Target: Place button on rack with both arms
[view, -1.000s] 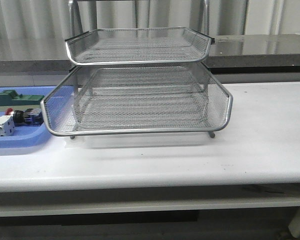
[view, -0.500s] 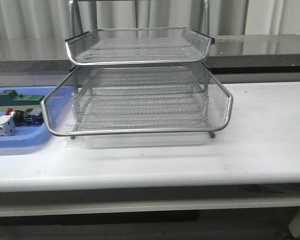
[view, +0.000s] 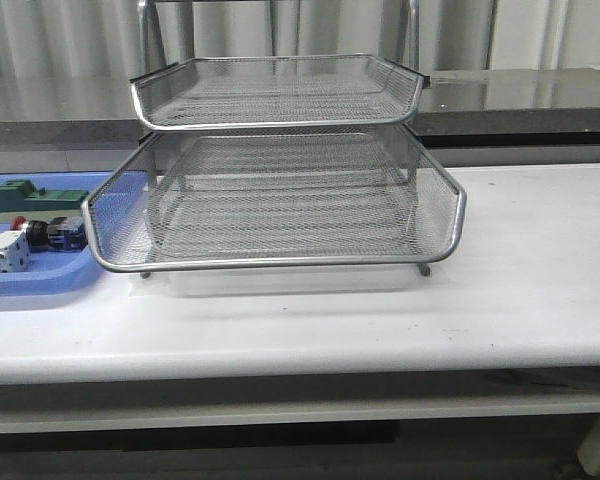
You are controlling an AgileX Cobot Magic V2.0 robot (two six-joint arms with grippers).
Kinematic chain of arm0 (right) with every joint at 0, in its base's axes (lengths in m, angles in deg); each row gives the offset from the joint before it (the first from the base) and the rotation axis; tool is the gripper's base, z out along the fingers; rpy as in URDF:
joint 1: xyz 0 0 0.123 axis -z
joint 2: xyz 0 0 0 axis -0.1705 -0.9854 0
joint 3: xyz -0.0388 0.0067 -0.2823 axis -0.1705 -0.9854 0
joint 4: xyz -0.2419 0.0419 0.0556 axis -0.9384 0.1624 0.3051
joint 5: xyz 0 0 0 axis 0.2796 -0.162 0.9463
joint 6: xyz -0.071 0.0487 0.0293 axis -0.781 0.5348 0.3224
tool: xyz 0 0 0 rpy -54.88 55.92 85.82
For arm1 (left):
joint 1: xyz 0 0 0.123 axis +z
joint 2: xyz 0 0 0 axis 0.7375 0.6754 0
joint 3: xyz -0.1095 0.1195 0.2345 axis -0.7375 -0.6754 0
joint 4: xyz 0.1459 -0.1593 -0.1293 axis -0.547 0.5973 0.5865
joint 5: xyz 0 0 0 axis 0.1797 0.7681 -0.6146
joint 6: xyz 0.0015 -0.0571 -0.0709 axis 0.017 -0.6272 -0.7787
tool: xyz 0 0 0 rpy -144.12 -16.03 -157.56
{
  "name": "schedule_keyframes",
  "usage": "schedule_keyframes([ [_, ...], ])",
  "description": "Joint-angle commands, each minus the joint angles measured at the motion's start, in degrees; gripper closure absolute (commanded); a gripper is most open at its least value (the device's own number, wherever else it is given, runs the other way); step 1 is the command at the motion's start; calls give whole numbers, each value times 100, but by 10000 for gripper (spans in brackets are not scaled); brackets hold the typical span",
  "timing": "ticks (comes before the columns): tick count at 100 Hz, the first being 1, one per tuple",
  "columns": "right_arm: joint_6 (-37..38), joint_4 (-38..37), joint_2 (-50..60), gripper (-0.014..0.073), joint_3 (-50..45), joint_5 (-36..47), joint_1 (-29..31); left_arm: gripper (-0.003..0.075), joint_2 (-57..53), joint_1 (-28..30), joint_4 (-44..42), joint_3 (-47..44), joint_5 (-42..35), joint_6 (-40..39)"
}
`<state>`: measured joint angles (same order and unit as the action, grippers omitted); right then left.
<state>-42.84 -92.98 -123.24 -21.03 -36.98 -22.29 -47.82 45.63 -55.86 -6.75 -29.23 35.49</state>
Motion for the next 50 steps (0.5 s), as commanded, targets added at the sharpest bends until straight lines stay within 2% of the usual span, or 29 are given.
schedule_keyframes([
  [1,3,-118,-23,660,135,302,25,741,-195,-35,43,-266,-456,-64],
  [24,3,-118,-23,660,135,302,25,741,-195,-35,43,-266,-456,-64],
  [50,3,-118,-23,660,135,302,25,741,-195,-35,44,-266,-917,-64],
])
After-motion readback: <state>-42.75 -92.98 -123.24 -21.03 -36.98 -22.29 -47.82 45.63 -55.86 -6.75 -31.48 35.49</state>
